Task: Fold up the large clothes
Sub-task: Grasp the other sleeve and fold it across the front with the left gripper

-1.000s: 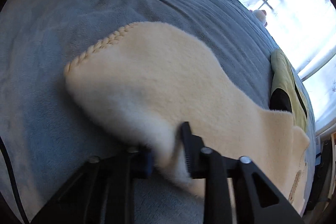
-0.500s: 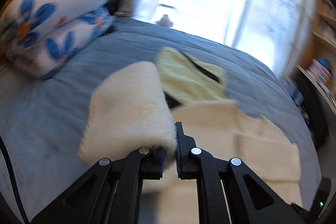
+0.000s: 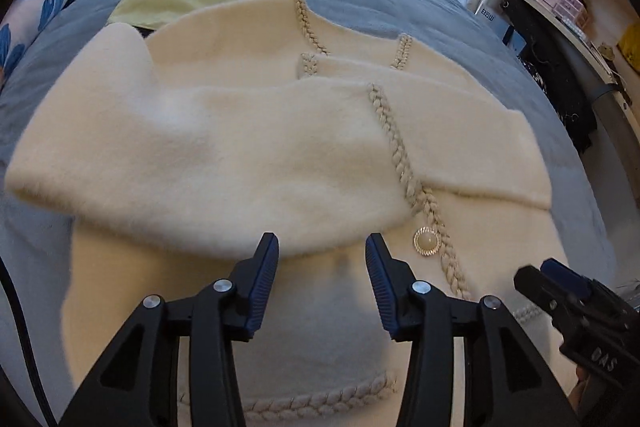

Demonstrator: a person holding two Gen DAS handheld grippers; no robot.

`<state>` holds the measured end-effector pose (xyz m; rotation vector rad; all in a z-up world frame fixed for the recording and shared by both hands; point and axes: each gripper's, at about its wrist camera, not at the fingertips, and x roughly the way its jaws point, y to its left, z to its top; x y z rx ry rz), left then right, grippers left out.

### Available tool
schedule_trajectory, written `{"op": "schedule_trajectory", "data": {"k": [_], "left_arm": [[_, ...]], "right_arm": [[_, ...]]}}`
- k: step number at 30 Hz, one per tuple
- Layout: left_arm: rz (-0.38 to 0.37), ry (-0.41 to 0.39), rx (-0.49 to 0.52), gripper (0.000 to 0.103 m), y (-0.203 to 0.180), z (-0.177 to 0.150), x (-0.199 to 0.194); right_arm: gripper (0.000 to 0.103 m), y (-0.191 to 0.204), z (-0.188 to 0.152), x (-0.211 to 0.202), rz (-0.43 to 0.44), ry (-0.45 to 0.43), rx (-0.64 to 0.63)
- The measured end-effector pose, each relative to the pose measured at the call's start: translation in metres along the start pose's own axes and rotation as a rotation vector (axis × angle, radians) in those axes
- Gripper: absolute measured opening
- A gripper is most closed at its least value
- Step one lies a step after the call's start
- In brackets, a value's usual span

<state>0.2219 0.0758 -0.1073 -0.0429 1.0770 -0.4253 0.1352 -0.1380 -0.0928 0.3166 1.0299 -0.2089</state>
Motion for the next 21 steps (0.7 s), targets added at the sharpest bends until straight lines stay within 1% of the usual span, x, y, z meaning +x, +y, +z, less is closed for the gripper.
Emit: {"op": "schedule_trajectory", "data": {"k": [2, 4, 7, 10, 13, 17, 21], "left_arm": [[0.014, -0.019, -0.014, 0.062, 0.005, -0.004, -0.011], [0.037, -0.05, -0.025, 0.065, 0.005, -0.008, -0.018], [0.067, -0.07, -0.044, 0.066, 0.017, -0.015, -0.033], [0.074, -0.076, -0.076, 0.066, 0.029, -0.025, -0.046], [0.082, -0.07, -0.114, 0.066, 0.045, -0.032, -0.049], [0.08, -0.051, -0.174, 0.066, 0.061, -0.041, -0.047], [0.078, -0.036, -0.219, 0.066, 0.076, -0.05, -0.044]], "right_arm": [[0.067, 0.0, 0.001, 0.002, 0.016, -0.001, -0.003], [0.067, 0.002, 0.001, 0.005, 0.035, 0.002, -0.008], [0.067, 0.007, 0.003, 0.012, 0.066, 0.014, -0.013], [0.067, 0.012, 0.007, 0.02, 0.097, 0.031, -0.014], [0.067, 0.016, 0.014, 0.026, 0.138, 0.041, -0.014], [0.067, 0.023, 0.032, 0.039, 0.195, 0.049, -0.011], [0.067, 0.03, 0.049, 0.061, 0.255, 0.087, 0.006]]}}
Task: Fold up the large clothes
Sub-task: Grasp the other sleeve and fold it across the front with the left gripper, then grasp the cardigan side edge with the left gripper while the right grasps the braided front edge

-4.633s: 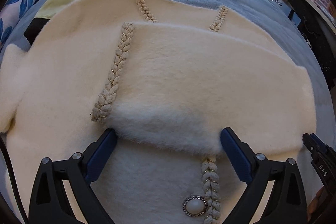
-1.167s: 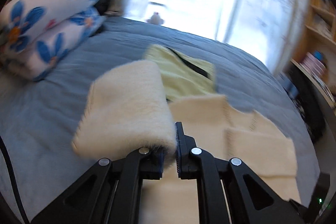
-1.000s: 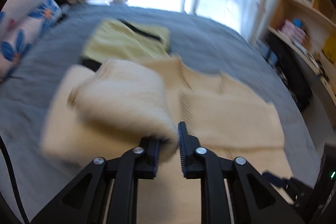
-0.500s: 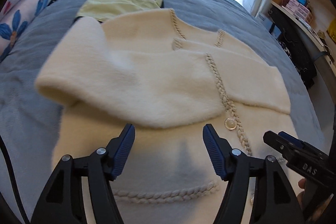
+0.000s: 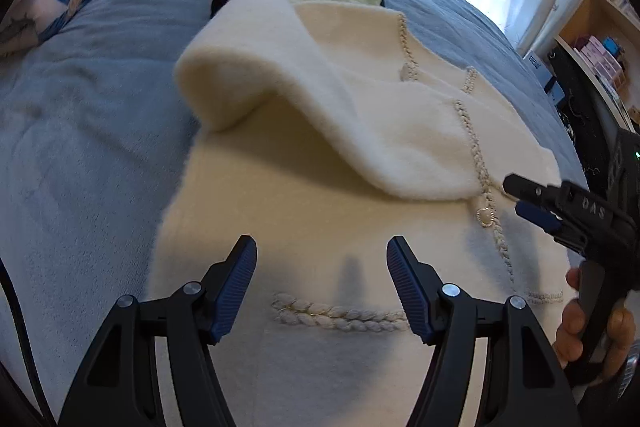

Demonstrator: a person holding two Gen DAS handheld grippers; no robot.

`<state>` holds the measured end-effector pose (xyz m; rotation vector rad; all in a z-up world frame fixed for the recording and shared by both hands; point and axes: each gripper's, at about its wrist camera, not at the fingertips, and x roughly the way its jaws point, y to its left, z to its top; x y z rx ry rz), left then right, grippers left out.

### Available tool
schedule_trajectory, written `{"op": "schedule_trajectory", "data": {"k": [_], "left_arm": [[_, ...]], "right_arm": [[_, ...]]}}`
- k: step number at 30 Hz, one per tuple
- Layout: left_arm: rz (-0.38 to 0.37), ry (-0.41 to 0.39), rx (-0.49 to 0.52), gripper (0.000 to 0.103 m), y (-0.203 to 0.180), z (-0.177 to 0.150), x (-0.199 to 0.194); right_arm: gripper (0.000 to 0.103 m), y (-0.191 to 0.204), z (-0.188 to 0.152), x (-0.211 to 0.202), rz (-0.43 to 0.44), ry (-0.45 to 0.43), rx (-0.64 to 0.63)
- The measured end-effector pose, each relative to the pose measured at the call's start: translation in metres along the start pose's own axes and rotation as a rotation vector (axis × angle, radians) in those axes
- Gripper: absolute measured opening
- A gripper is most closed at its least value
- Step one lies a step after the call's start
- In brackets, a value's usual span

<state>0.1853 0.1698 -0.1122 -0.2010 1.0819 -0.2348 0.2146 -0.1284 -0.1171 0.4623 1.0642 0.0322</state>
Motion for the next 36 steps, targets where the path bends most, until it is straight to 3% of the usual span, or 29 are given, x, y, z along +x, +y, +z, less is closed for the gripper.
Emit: {"op": "schedule_trajectory", "data": {"k": [5, 8, 9, 10, 12, 13, 15, 18, 21, 22, 24, 26, 27, 28, 29, 32, 35, 36], "left_arm": [[0.011, 0.003, -0.023, 0.066, 0.014, -0.004, 0.003], [0.016, 0.004, -0.04, 0.066, 0.022, -0.005, 0.004], [0.017, 0.005, -0.045, 0.066, 0.023, -0.005, 0.004], [0.017, 0.005, -0.052, 0.066, 0.025, -0.005, 0.005], [0.017, 0.004, -0.057, 0.066, 0.027, -0.006, 0.004], [0.018, 0.003, -0.058, 0.066, 0.027, -0.006, 0.003], [0.021, -0.002, -0.058, 0.066, 0.027, -0.007, 0.002], [0.021, -0.007, -0.055, 0.066, 0.025, -0.007, 0.0], [0.022, -0.015, -0.045, 0.066, 0.024, -0.009, -0.003], [0.022, -0.017, -0.04, 0.066, 0.023, -0.009, -0.003], [0.022, -0.018, -0.029, 0.066, 0.02, -0.009, -0.004], [0.026, -0.016, -0.014, 0.066, 0.016, -0.008, -0.002], [0.029, -0.014, -0.007, 0.066, 0.015, -0.007, -0.001], [0.032, -0.012, 0.003, 0.066, 0.014, -0.007, 0.001], [0.034, -0.011, 0.012, 0.066, 0.013, -0.005, 0.002], [0.04, -0.007, 0.038, 0.066, 0.013, 0.006, 0.004], [0.042, -0.011, 0.055, 0.066, 0.019, 0.031, 0.01], [0.047, -0.012, 0.058, 0.066, 0.021, 0.039, 0.012]], "right_arm": [[0.067, 0.005, 0.016, 0.034, 0.041, 0.07, 0.023], [0.065, 0.01, 0.019, 0.048, 0.005, 0.073, 0.011], [0.058, 0.012, 0.02, 0.05, -0.009, 0.07, 0.006], [0.042, 0.014, 0.021, 0.051, -0.027, 0.066, -0.004], [0.027, 0.022, 0.023, 0.046, -0.046, 0.056, -0.045], [0.022, 0.024, 0.024, 0.041, -0.063, 0.083, -0.052], [0.019, 0.033, 0.028, 0.025, -0.062, 0.044, -0.102], [0.007, 0.035, 0.041, -0.017, -0.035, -0.069, -0.134], [0.007, 0.025, 0.055, -0.062, -0.048, -0.211, -0.126], [0.007, 0.02, 0.058, -0.078, -0.093, -0.283, -0.138], [0.008, 0.008, 0.063, -0.09, -0.174, -0.343, -0.142], [0.016, -0.012, 0.066, -0.083, -0.308, -0.322, -0.122], [0.032, -0.024, 0.066, -0.071, -0.412, -0.255, -0.11], [0.046, -0.033, 0.064, -0.06, -0.455, -0.187, -0.1], [0.046, -0.041, 0.061, -0.051, -0.442, -0.137, -0.09], [0.046, -0.064, 0.043, -0.035, -0.294, -0.025, -0.031], [0.046, -0.08, 0.033, -0.025, -0.253, 0.021, 0.012], [0.047, -0.082, 0.033, -0.024, -0.229, -0.002, 0.01]]}}
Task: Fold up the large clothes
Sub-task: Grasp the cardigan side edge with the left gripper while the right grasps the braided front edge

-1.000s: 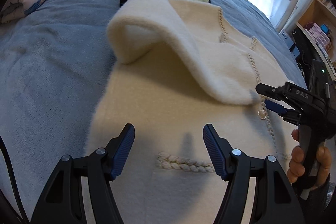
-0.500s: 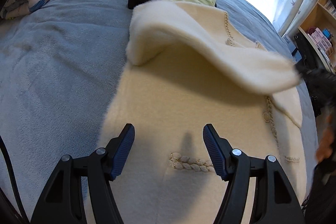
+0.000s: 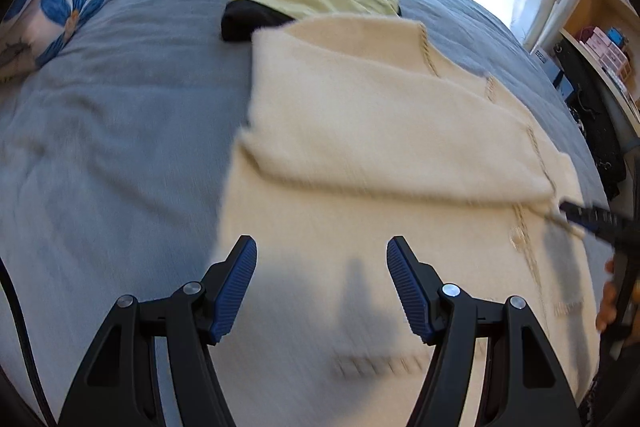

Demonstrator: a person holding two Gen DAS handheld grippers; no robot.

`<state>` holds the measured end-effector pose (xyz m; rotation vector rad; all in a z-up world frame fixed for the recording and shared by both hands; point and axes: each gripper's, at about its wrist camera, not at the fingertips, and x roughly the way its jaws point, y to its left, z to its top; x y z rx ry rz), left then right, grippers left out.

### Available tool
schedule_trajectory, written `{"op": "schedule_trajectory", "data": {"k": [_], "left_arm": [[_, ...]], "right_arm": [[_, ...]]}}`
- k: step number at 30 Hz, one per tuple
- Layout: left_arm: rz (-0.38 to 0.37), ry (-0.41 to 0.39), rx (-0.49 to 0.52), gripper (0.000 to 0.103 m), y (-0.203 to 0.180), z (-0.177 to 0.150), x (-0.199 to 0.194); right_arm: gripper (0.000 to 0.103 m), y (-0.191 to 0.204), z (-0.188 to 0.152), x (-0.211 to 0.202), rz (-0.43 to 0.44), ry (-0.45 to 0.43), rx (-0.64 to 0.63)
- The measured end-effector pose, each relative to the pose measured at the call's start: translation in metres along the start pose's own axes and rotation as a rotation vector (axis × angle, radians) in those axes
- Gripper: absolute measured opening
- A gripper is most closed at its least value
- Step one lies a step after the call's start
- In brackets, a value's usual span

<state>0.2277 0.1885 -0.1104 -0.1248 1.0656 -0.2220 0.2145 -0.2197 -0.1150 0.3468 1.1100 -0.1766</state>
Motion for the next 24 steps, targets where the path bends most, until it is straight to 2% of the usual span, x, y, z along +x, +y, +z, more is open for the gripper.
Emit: {"op": "schedule_trajectory", "data": {"k": [3, 7, 11, 13, 16, 17, 18, 20, 22, 24], "left_arm": [[0.017, -0.003, -0.008, 0.067, 0.015, 0.034, 0.016], [0.022, 0.043, -0.053, 0.068, 0.035, 0.073, 0.05], [0.022, 0.101, -0.108, 0.068, 0.048, 0.092, 0.085], [-0.013, 0.113, -0.137, 0.066, 0.053, 0.096, 0.097], [-0.062, 0.087, -0.11, 0.023, 0.048, 0.099, 0.101], [-0.036, 0.075, -0.096, 0.016, 0.046, 0.1, 0.101], [-0.017, 0.059, -0.079, 0.014, 0.043, 0.1, 0.099], [0.013, 0.025, -0.05, 0.011, 0.038, 0.101, 0.094], [0.038, -0.014, -0.039, 0.01, 0.036, 0.101, 0.085], [0.019, -0.046, -0.067, 0.01, 0.043, 0.099, 0.08]], "right_arm": [[0.047, -0.003, 0.008, 0.004, 0.043, -0.005, 0.038], [0.047, 0.001, 0.024, 0.009, 0.087, -0.028, 0.039], [0.047, 0.011, 0.052, 0.029, 0.103, -0.034, 0.018], [0.047, 0.013, 0.065, 0.041, 0.09, -0.031, 0.022], [0.047, 0.012, 0.077, 0.057, 0.082, -0.03, 0.03], [0.047, 0.014, 0.079, 0.059, 0.081, -0.045, 0.027], [0.046, 0.017, 0.081, 0.062, 0.078, -0.057, 0.01], [0.015, 0.03, 0.087, 0.064, 0.077, -0.067, -0.04], [0.014, 0.041, 0.092, 0.059, 0.068, -0.101, -0.059], [0.014, 0.05, 0.093, 0.048, 0.092, -0.182, -0.081]]}}
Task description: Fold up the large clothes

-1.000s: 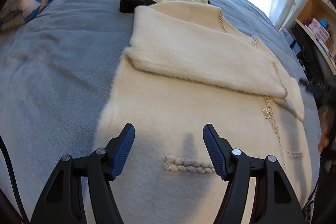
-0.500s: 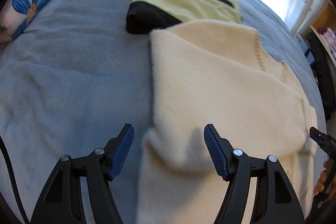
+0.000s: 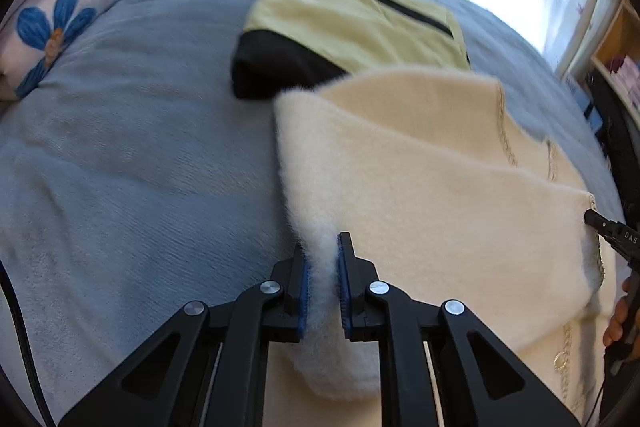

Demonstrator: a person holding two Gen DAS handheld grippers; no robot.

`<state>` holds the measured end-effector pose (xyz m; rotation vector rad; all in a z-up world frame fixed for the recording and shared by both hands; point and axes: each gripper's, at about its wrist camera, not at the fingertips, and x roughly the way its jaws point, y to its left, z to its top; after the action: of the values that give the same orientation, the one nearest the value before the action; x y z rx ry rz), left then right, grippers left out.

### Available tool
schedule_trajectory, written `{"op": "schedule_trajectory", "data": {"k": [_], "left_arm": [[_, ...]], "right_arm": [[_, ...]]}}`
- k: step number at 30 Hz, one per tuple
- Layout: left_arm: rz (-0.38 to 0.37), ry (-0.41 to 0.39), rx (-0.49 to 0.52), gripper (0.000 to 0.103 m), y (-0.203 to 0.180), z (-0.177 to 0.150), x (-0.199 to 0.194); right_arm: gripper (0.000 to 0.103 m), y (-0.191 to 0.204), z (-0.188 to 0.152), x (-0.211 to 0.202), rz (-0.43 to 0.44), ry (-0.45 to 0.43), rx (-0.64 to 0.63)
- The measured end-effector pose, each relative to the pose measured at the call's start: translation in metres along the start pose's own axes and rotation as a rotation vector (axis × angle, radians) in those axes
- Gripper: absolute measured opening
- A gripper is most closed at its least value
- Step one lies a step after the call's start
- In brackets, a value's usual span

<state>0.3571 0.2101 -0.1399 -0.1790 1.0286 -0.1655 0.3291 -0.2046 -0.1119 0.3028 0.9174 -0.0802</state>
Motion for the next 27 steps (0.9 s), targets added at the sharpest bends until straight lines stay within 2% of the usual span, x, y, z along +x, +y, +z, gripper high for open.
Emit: {"op": "schedule_trajectory", "data": {"k": [1, 4, 5, 6, 8, 9, 12, 13, 14, 16, 17, 21, 24, 26, 27], "left_arm": [[-0.009, 0.008, -0.011, 0.01, 0.003, -0.001, 0.002], [0.0, 0.034, 0.002, 0.012, 0.004, -0.004, 0.015], [0.01, 0.027, 0.013, 0.015, 0.003, -0.006, 0.014], [0.03, 0.016, 0.026, 0.017, 0.001, -0.006, 0.014], [0.092, -0.005, 0.058, 0.03, -0.004, -0.006, 0.008], [0.126, -0.019, 0.069, 0.032, -0.006, -0.006, 0.003], [0.153, -0.026, 0.071, 0.035, -0.007, -0.002, -0.016], [0.149, -0.023, 0.067, 0.041, -0.009, -0.001, -0.021], [0.142, -0.023, 0.064, 0.054, -0.01, 0.0, -0.029], [0.147, -0.042, 0.066, 0.074, -0.018, -0.003, -0.044], [0.15, -0.06, 0.078, 0.077, -0.027, -0.007, -0.05], [0.077, -0.079, 0.097, 0.077, -0.059, -0.028, -0.054], [-0.028, -0.02, 0.063, 0.077, -0.079, -0.043, -0.038], [-0.04, 0.031, 0.051, 0.077, -0.088, -0.053, -0.02], [-0.024, 0.045, 0.06, 0.077, -0.091, -0.057, -0.012]], "right_arm": [[0.014, 0.003, 0.0, 0.002, -0.021, -0.005, -0.016], [0.016, 0.003, -0.006, 0.028, -0.103, 0.081, -0.039], [0.017, 0.0, -0.01, 0.031, -0.098, 0.091, -0.031], [0.021, -0.002, -0.011, 0.028, -0.092, 0.085, -0.018], [0.032, -0.005, -0.013, 0.018, -0.116, 0.1, 0.015], [0.036, -0.005, -0.014, 0.013, -0.128, 0.098, 0.02], [0.036, -0.001, -0.025, -0.008, -0.147, 0.059, -0.011], [0.036, 0.002, -0.029, -0.014, -0.151, 0.051, -0.022], [0.036, 0.005, -0.035, -0.021, -0.146, 0.043, -0.035], [0.036, 0.012, -0.041, -0.028, -0.125, 0.041, -0.042], [0.036, 0.018, -0.047, -0.032, -0.105, 0.046, -0.044], [0.036, 0.05, -0.063, -0.034, 0.002, 0.08, -0.065], [0.036, 0.082, -0.074, -0.033, 0.076, 0.093, -0.12], [0.036, 0.096, -0.08, -0.026, 0.089, 0.113, -0.147], [0.036, 0.101, -0.082, -0.021, 0.069, 0.118, -0.167]]}}
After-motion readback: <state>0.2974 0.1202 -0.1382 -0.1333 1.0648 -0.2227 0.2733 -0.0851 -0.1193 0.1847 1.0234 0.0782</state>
